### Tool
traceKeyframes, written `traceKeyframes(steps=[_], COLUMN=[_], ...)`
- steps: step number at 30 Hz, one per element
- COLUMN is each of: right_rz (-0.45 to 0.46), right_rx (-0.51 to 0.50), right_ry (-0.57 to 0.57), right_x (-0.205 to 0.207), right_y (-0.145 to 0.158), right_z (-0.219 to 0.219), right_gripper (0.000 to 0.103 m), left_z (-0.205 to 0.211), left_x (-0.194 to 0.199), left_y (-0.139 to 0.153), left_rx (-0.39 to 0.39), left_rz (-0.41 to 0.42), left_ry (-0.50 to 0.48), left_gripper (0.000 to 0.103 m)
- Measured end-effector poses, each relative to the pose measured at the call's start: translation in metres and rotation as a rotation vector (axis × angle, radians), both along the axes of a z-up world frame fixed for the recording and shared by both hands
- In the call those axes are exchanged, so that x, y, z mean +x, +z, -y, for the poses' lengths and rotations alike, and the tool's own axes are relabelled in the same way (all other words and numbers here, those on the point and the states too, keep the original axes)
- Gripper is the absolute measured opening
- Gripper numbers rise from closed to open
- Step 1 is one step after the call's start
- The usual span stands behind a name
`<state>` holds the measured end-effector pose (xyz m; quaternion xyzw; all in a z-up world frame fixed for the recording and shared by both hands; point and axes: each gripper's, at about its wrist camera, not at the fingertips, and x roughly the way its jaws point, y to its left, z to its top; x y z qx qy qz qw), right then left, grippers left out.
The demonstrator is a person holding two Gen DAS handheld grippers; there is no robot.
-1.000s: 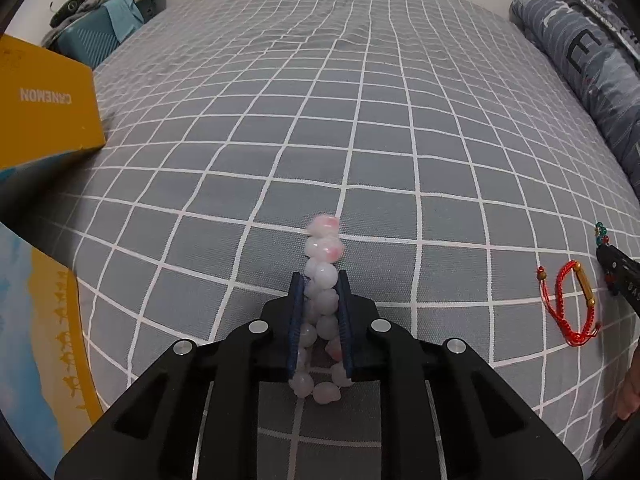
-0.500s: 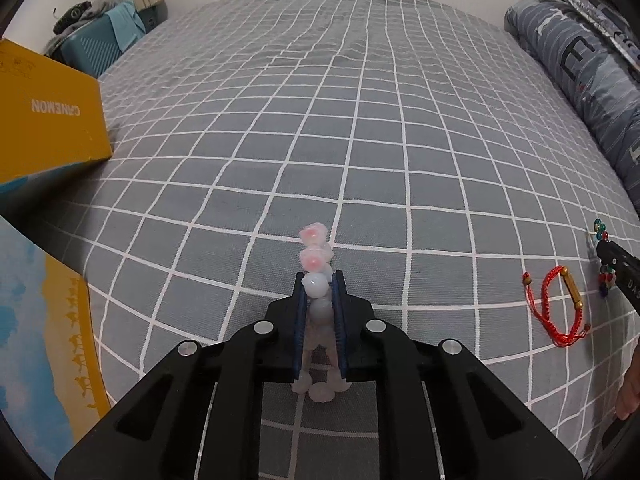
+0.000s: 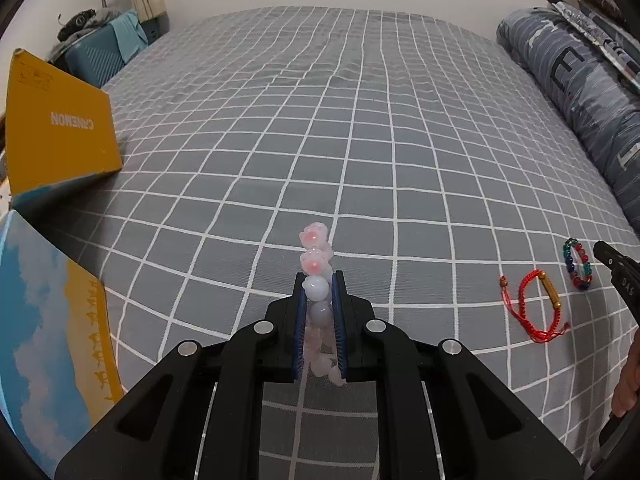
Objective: Organize jewelry
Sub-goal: 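Grasp the white bead bracelet with the left tool while the right tool grasps the multicolour bead bracelet, then carry both bracelets over the white box and lower them inside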
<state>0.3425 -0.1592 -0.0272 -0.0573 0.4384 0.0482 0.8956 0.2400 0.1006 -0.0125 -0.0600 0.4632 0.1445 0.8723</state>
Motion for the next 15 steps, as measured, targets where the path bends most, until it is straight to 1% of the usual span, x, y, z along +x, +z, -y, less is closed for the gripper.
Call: traceKeyframes(steps=[2, 4, 6, 9, 12, 13, 15], right_rz=[-0.023, -0.041, -0.055, -0.073, -0.085, -0.084, -0.081], right_rx=[0.003, 0.007, 0.008, 0.006, 0.012, 0.006, 0.009], right_ry=[-0.011, -0.029, -0.043, -0.064, -0.061, -0.059, -0.066], right_x=[0.002, 0.006, 0.01, 0.014, 0.017, 0.017, 0.016], right_y=[-0.004, -0.011, -0.02, -0.029, -0.035, -0.035, -0.034], right_z=[0.004, 0.008, 0.012, 0.017, 0.018, 0.017, 0.018], right_gripper=[0.001, 0.017, 0.021, 0.021, 0.021, 0.01, 0.009], left_z=[0.0, 0.0, -0.001, -0.001, -0.001, -0.002, -0.002], left_x=[-0.001, -0.001, -0.001, 0.001, 0.002, 0.002, 0.001], left_y=[-0.001, -0.003, -0.004, -0.004, -0.005, -0.005, -0.005], left_rx=[-0.001, 0.001, 0.001, 0.005, 0.006, 0.006, 0.007], left_rz=[-0.004, -0.011, -0.014, -0.014, -0.015, -0.016, -0.016], left_ry=[-0.004, -0.004, -0.004, -0.004, -0.004, -0.003, -0.003], left_gripper=[0.012, 0.012, 0.012, 0.012, 0.012, 0.012, 0.012])
